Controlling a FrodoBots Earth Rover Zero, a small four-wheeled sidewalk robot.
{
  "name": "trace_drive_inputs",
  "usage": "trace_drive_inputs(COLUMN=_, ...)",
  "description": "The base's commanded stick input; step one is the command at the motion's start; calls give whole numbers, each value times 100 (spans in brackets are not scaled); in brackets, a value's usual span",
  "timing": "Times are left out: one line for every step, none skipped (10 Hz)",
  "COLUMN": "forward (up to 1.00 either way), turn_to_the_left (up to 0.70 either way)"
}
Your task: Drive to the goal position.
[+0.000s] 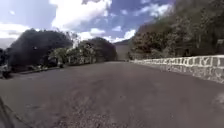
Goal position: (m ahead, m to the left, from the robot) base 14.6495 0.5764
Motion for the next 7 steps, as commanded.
trace_drive_inputs(forward=70, turn_to_the_left=0)
trace_drive_inputs(forward=70, turn_to_the_left=0)
trace_drive_inputs(forward=70, turn_to_the_left=0)
trace_drive_inputs(forward=70, turn_to_the_left=0)
trace_drive_inputs(forward=70, turn_to_the_left=0)
trace_drive_inputs(forward=70, turn_to_the_left=0)
trace_drive_inputs(forward=70, turn_to_the_left=0)
